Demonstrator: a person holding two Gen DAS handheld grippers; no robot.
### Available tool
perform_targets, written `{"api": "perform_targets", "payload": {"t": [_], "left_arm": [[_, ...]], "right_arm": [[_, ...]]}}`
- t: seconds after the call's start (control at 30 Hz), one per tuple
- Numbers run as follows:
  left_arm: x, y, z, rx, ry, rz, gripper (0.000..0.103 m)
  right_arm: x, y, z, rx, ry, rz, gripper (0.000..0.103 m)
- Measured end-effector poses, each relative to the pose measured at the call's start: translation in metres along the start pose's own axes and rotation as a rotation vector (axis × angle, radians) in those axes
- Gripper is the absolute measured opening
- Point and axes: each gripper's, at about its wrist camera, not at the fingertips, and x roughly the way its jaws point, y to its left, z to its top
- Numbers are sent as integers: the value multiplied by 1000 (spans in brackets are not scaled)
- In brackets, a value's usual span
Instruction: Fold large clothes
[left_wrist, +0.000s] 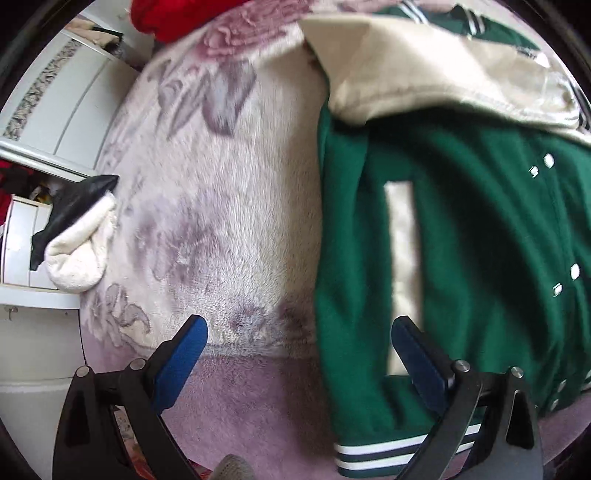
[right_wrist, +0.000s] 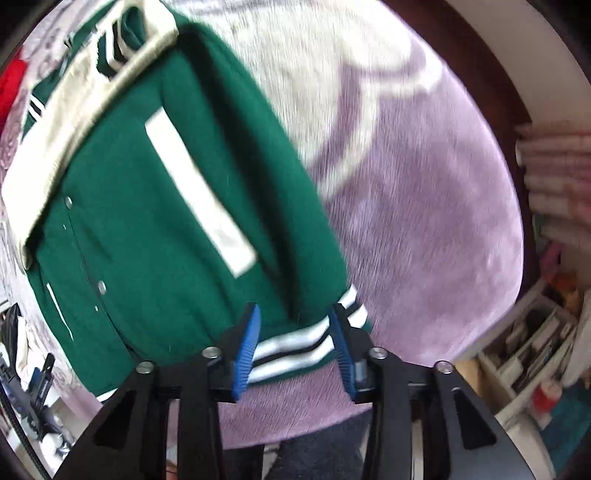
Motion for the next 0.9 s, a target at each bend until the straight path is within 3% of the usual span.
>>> {"api": "perform_targets", "payload": {"t": [0.1, 0.13, 0.17, 0.3, 0.37, 0.4, 0.43, 0.5, 0.67, 0.8, 0.9], "left_arm": [[-16, -23, 2, -27, -3, 10, 103], [-19, -28, 2, -29, -4, 21, 103], [-23, -36, 2, -33, -10, 42, 103], [-44, -86, -8, -29, 10, 166, 103], [-58, -117, -13, -26, 28, 216, 103], [-68, -133, -15, -26, 27, 238, 103], [-75, -147, -16, -25, 25, 251, 103], [-95, -187, -18, 3, 12, 277, 103], [-129, -313, -34, 194, -74, 314, 103], [-131, -423, -68, 376, -69, 239, 103], [-120, -488, -90, 485, -61, 217, 103]], "right_arm": [[26, -8, 32, -6, 33, 42, 40], [38, 1, 43, -13, 54, 64, 13], [50, 0, 46, -50, 78, 31, 7], [59, 7, 54, -218, 136, 29, 7], [44, 24, 63, -306, 176, 48, 12], [34, 26, 65, -354, 193, 61, 25], [23, 19, 67, -407, 193, 55, 46], [-8, 3, 74, -467, 149, 38, 64], [-45, -56, 120, -468, 84, -16, 64], [-38, -126, 160, -388, 75, -54, 64], [-38, -155, 189, -336, 79, -79, 64]]}}
